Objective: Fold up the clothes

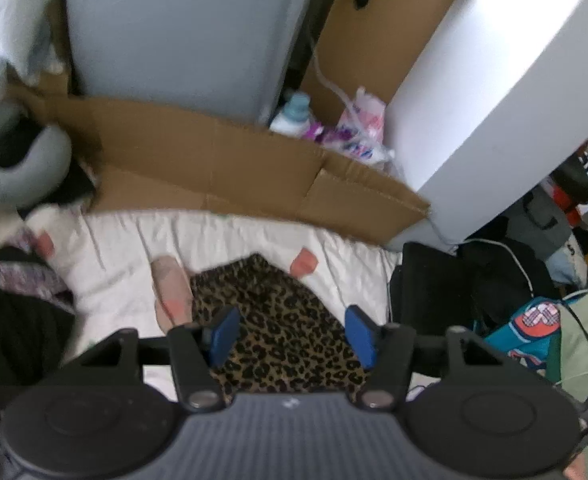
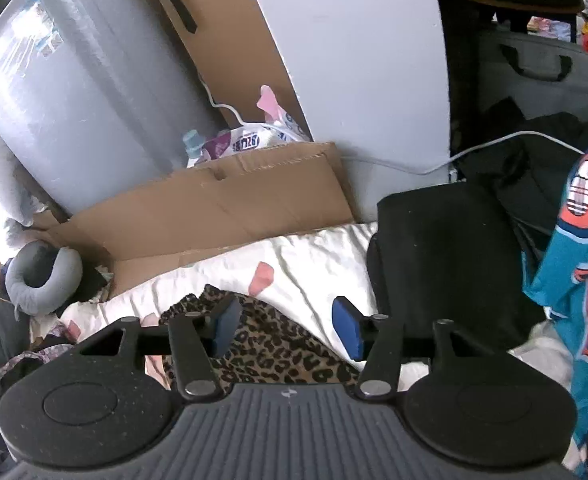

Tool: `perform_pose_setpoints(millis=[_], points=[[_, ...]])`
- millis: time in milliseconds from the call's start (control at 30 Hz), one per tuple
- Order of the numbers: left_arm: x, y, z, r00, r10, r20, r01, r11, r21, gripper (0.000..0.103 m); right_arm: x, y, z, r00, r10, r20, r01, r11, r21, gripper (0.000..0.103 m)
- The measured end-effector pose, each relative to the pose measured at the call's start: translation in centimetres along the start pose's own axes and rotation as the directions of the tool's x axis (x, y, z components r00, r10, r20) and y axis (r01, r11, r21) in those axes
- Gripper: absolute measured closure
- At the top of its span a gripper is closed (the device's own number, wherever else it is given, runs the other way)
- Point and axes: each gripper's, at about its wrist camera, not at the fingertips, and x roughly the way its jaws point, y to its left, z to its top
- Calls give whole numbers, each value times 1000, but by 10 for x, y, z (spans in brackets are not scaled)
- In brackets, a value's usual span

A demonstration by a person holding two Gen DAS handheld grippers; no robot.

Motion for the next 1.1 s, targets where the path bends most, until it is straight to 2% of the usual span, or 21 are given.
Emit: perform_pose_setpoints(millis=[133,200,300,500,700,767,833,1100], points=[[31,4,2,1000,-11,-27,10,999,-40,42,31,4,-2,999,24,21,-23,999,-46,42],[47,5,5,999,-17,-39,16,999,-37,42,51,6,-10,1000,10,29,-8,998,-69,42],[75,5,7,999,-12,-47,11,1000,-21,42,78,18,-35,997,-59,41,63,992,-111,43],[134,15,7,998,13,-69,-14,1000,-13,43,113,35,-68,992,-122,20,124,971,-206,44],[188,17,6,995,-18,-97,19,1000,9,46,147,45,-94,997,-14,-81,-10,958,-285,44],[207,15,6,995,-17,-99,20,999,31,46,150,59,-102,999,22,-47,-38,928,-370,44],[226,16,6,994,-14,-107,19,999,42,47,157,68,-109,999,23,-30,-34,904,-425,44],[284,22,12,994,-37,-100,41,998,38,50,200,59,-114,997,72,-24,-75,911,-405,44]])
